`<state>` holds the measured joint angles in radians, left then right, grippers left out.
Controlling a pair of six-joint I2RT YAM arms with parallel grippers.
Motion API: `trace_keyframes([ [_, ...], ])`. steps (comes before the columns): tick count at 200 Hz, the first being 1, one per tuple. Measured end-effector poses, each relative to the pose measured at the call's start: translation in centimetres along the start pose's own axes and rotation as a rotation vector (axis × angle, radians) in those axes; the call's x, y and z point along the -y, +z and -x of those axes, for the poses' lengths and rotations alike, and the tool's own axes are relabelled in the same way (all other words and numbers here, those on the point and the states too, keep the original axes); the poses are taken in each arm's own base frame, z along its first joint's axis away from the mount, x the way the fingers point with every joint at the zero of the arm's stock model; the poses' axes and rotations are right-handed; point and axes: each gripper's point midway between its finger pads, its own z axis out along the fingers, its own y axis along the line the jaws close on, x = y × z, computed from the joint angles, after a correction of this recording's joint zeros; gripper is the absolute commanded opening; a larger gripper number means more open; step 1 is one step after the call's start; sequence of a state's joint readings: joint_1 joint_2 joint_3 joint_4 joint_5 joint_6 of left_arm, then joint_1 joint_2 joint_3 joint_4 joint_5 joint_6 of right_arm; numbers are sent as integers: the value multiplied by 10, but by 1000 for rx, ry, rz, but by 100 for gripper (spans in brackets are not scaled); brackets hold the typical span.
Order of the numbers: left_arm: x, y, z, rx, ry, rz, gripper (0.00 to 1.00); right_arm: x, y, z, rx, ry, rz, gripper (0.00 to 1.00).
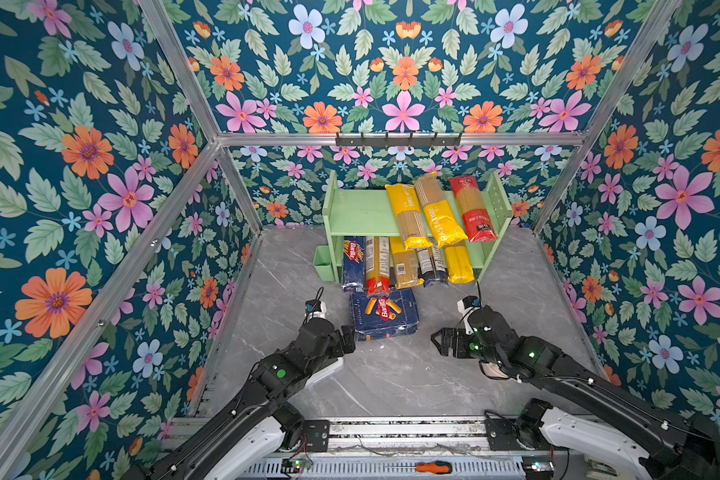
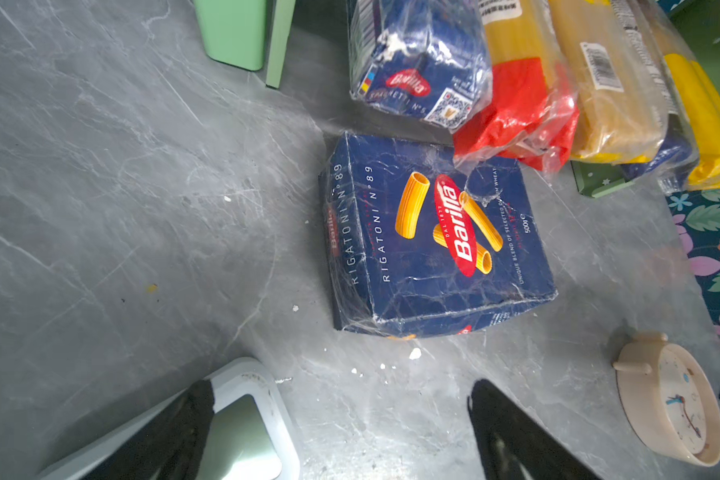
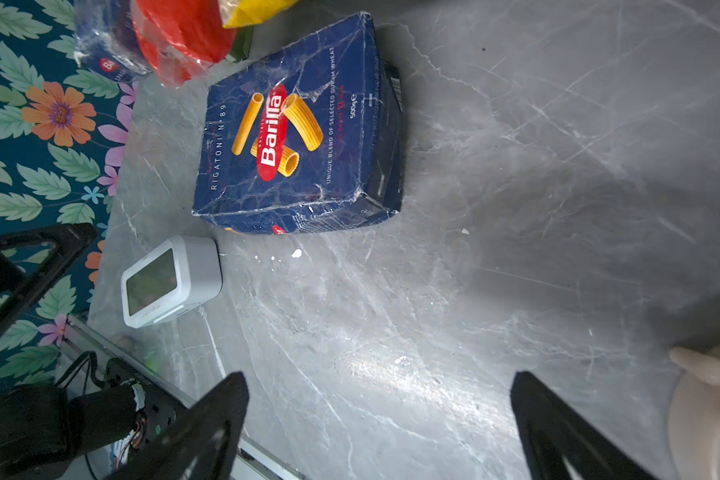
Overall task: Place and organize the pasta boxes and bags onto the shelf
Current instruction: 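Move both grippers down to opposite ends of the blue rigatoni box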
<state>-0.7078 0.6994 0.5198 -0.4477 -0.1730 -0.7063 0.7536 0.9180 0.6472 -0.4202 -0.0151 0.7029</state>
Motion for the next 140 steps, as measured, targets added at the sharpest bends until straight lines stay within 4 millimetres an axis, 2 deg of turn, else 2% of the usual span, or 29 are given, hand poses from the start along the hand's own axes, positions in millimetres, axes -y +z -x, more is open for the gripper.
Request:
trace_keyframes([
  [31, 0, 9, -7, -17, -4, -3, 99, 11, 13, 4, -1, 73, 25, 99],
  [54, 0, 16, -9, -28, -6, 4, 99, 7, 22, 5, -16, 90, 58, 99],
  [91, 5, 29, -10, -45, 14, 16, 92, 3, 38, 7, -37, 101, 83, 99],
  [140, 15, 43, -5, -50, 43, 9, 84, 26, 64, 12, -49, 190, 74, 99],
])
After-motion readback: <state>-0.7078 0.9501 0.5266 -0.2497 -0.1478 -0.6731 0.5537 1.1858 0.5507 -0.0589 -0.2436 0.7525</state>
